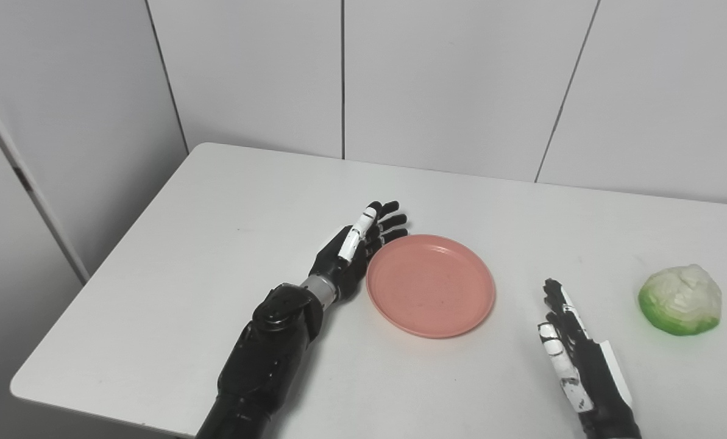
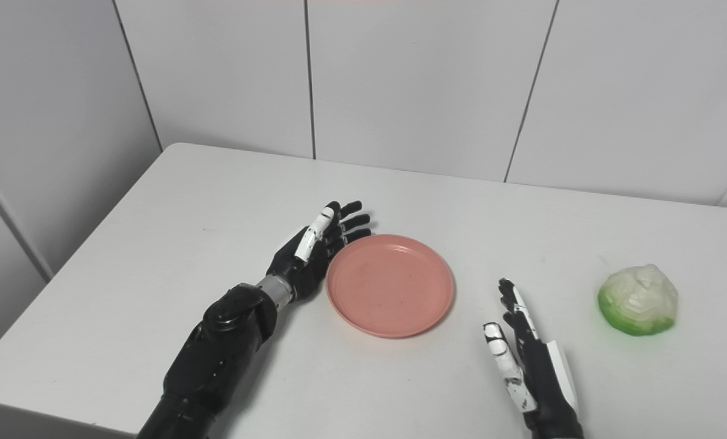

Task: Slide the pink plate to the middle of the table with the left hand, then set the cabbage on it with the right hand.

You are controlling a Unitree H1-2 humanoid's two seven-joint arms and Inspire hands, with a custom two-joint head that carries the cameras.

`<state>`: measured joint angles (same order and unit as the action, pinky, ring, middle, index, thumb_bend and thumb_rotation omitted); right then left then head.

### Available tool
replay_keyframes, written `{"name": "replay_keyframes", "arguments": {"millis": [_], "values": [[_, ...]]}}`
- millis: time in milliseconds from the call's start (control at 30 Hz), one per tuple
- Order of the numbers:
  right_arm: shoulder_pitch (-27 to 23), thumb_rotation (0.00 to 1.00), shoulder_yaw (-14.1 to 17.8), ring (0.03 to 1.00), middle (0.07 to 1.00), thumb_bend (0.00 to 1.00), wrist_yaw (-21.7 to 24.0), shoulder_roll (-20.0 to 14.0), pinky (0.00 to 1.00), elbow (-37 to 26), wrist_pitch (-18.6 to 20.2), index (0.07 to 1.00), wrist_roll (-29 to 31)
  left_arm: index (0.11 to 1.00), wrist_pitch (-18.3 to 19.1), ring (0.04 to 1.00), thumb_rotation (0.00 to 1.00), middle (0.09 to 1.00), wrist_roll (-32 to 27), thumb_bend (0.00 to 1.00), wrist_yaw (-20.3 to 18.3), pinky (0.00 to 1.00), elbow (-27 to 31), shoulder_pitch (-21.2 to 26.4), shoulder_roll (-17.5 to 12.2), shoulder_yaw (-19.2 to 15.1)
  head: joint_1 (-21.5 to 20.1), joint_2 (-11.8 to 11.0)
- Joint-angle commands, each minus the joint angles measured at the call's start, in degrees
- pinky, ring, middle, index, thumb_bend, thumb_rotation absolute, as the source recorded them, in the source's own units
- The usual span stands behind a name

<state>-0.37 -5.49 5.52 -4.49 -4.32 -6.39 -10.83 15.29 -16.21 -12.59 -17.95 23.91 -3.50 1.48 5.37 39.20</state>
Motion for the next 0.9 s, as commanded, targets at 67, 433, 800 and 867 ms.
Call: {"name": "replay_keyframes", "arguments": {"millis": [67, 433, 800, 867], "values": [[0.4, 1.0, -0.9, 0.954, 0.952, 0.29, -1.0, 1.6, 0.92, 0.9, -0.7, 0.945, 0.1, 0.908, 3.0, 0.906, 1.0, 0.911, -1.5, 0.41, -2.2, 0.9, 3.3, -1.5, 1.2, 0.5, -1.3, 0.1], [-0.1, 1.0, -2.0, 0.94, 0.945, 0.34, -3.5, 3.0, 0.9, 0.8, 0.3, 0.942, -3.7, 0.913, 5.5, 0.911, 1.0, 0.919, -1.9, 0.41, -4.7, 0.91, 9.6, -5.4, 0.8, 1.1, -8.2, 0.5], [-0.5, 1.0, -2.1, 0.927, 0.924, 0.29, -5.8, 3.4, 0.9, -0.8, 1.1, 0.931, -8.5, 0.929, 3.5, 0.926, 1.0, 0.936, -1.6, 0.41, -4.7, 0.94, 8.3, -6.3, 1.3, -0.1, -10.9, 0.6], [-0.8, 1.0, -2.2, 0.938, 0.937, 0.29, -5.9, 3.5, 0.91, -1.3, 1.4, 0.938, -8.7, 0.927, 1.9, 0.922, 1.0, 0.936, -1.0, 0.41, -4.4, 0.93, 7.7, -6.6, 1.4, -0.3, -13.4, 0.6]]}}
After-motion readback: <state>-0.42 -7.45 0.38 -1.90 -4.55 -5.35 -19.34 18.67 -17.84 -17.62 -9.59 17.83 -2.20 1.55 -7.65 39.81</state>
